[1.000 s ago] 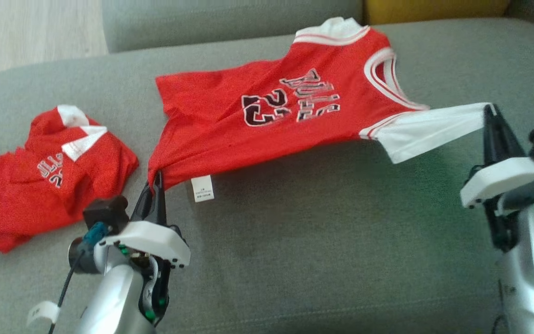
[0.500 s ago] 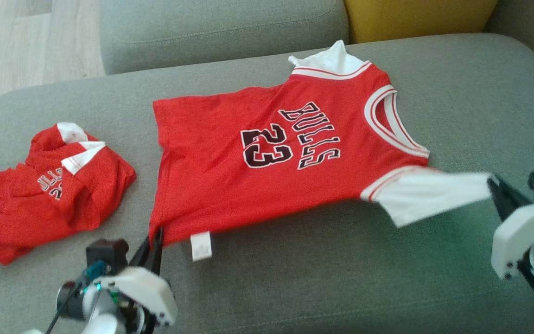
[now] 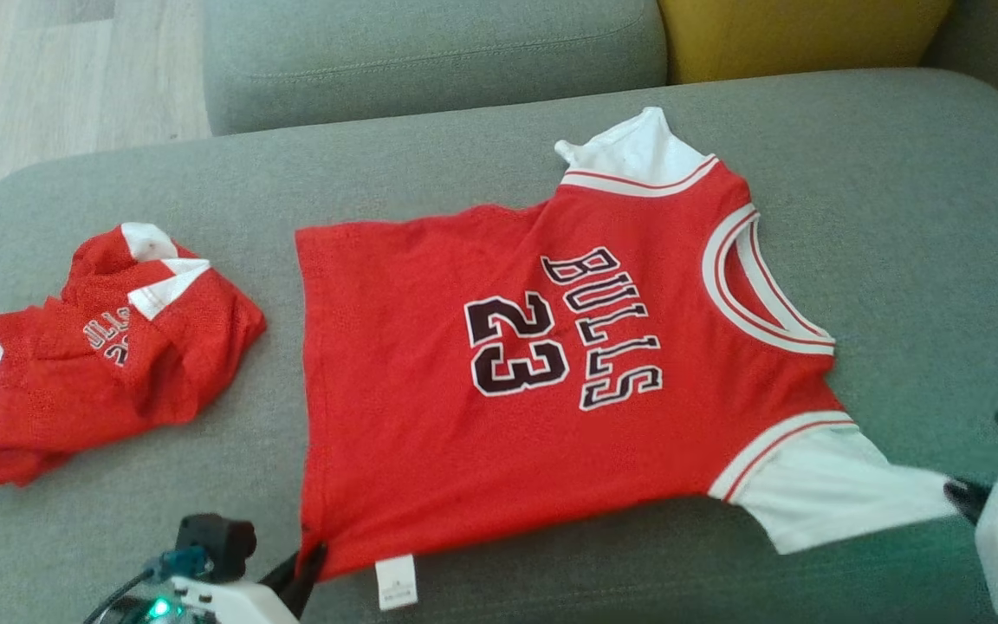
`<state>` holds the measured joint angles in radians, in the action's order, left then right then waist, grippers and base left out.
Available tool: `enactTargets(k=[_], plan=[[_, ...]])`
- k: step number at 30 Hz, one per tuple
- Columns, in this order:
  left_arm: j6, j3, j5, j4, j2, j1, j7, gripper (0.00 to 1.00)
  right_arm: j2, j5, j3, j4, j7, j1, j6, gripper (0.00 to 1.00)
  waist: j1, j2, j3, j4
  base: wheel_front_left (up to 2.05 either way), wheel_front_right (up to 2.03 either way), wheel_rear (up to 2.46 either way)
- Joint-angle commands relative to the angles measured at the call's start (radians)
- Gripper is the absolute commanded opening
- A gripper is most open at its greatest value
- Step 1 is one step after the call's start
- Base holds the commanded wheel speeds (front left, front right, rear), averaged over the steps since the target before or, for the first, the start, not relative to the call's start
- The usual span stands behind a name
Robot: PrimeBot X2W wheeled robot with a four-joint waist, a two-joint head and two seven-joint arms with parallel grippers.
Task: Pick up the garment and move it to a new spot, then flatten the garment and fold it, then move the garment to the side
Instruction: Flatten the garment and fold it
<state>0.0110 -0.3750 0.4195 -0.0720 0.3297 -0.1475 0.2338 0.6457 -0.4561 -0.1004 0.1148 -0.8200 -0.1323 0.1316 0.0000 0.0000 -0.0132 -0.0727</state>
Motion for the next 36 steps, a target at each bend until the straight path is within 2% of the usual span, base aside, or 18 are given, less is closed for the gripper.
enactTargets(k=[1,3,6,10,15,20,28,36], plan=[[0.0,0.041,0.005,0.035,0.027,0.035,0.0,0.0,0.054,-0.003,0.01,0.038,-0.005,0.015,-0.001,0.0,0.0,0.0,0.0,0.0,0.0,0.0,0.0],[0.005,0.042,0.017,0.066,0.039,0.025,0.023,0.0,0.065,-0.026,0.023,0.062,-0.043,0.002,-0.001,0.0,0.0,0.0,0.0,0.0,0.0,0.0,0.0],[-0.009,0.048,0.003,0.105,0.054,0.039,0.034,0.0,0.069,-0.039,0.028,0.105,-0.079,0.011,-0.001,0.0,0.0,0.0,-0.005,-0.002,0.0,0.0,0.0],[-0.021,0.052,-0.012,0.119,0.055,0.072,0.029,0.0,0.072,-0.029,0.01,0.117,-0.073,0.066,-0.001,0.0,0.0,0.0,-0.022,-0.004,0.0,0.0,0.0],[-0.02,0.045,-0.031,0.113,0.054,0.145,0.035,0.0,0.079,-0.006,-0.037,0.076,-0.049,0.175,-0.001,0.0,0.0,0.0,-0.066,0.002,0.0,0.0,0.0],[-0.001,0.029,-0.047,0.087,0.053,0.233,0.043,0.0,0.087,0.01,-0.112,-0.01,-0.001,0.315,-0.001,0.0,0.0,0.0,-0.119,0.012,0.0,0.0,0.0],[0.022,0.01,-0.061,0.005,0.04,0.36,0.051,0.0,0.061,0.012,-0.247,-0.207,0.103,0.546,-0.001,0.0,0.0,0.0,-0.18,0.025,0.0,0.0,0.0],[0.041,-0.023,-0.072,-0.091,0.013,0.443,0.037,0.0,0.036,-0.001,-0.37,-0.39,0.195,0.699,-0.001,0.0,0.0,0.0,-0.217,0.04,0.0,0.0,0.0]])
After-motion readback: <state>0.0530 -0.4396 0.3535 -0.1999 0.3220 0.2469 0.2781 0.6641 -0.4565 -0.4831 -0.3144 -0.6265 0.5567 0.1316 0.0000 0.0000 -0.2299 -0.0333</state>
